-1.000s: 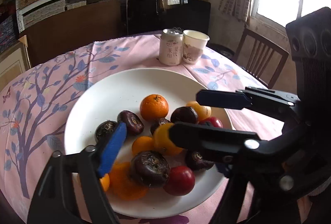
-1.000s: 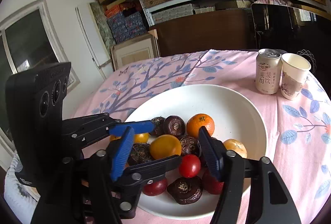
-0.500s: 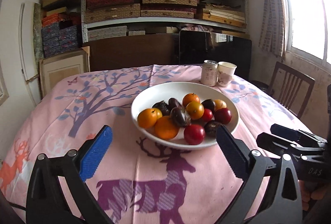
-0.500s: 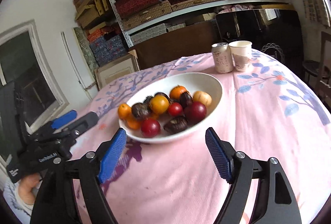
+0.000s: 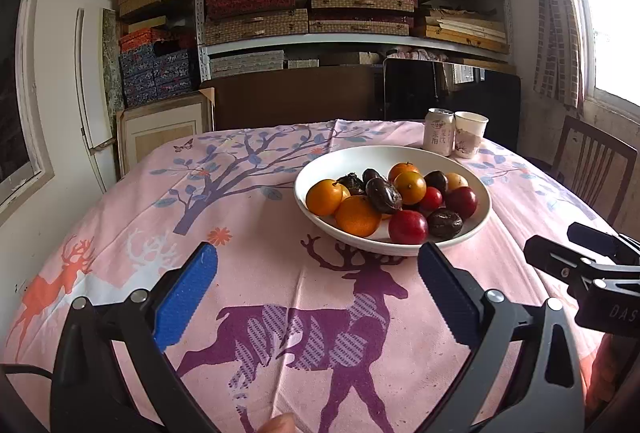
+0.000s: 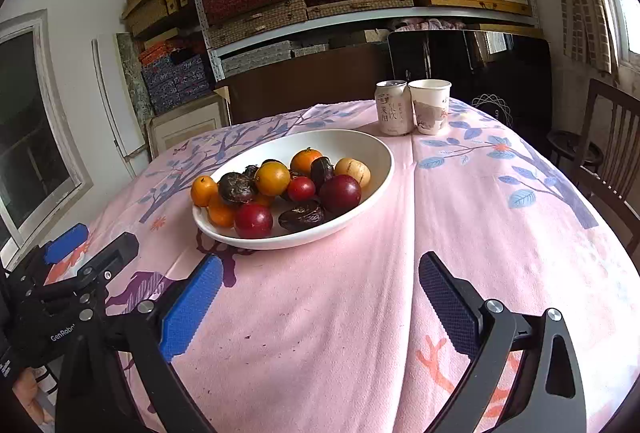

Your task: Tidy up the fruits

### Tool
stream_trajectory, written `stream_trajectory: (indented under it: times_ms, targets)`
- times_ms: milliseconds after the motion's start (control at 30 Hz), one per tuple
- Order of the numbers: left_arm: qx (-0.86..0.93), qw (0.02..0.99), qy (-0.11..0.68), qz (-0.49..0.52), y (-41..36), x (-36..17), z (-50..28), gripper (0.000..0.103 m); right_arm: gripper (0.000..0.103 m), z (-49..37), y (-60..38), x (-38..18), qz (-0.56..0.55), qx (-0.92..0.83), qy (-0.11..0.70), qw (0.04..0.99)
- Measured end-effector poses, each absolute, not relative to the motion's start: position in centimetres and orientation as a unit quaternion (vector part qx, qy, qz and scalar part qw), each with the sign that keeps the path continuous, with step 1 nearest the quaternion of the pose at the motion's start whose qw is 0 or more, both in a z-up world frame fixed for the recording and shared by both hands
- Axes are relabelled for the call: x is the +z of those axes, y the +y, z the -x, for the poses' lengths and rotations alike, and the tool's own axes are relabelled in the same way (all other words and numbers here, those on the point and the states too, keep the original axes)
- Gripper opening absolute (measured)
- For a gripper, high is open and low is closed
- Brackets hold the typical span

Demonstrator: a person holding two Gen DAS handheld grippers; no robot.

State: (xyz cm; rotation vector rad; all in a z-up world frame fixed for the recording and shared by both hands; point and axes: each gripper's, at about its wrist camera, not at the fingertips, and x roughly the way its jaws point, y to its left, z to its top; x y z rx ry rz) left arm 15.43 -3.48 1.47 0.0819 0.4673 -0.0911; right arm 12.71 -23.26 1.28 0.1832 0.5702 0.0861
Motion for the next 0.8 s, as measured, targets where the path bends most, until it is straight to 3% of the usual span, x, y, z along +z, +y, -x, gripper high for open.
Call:
stream_trajectory:
  times_ms: [800]
  targets:
    - [-0.048,0.967,0.245,-0.046,-4.03,1.03,-15.16,0.098,0.099,-12.93,-23.08,1.26,-0.092,0.044,0.293,0.951]
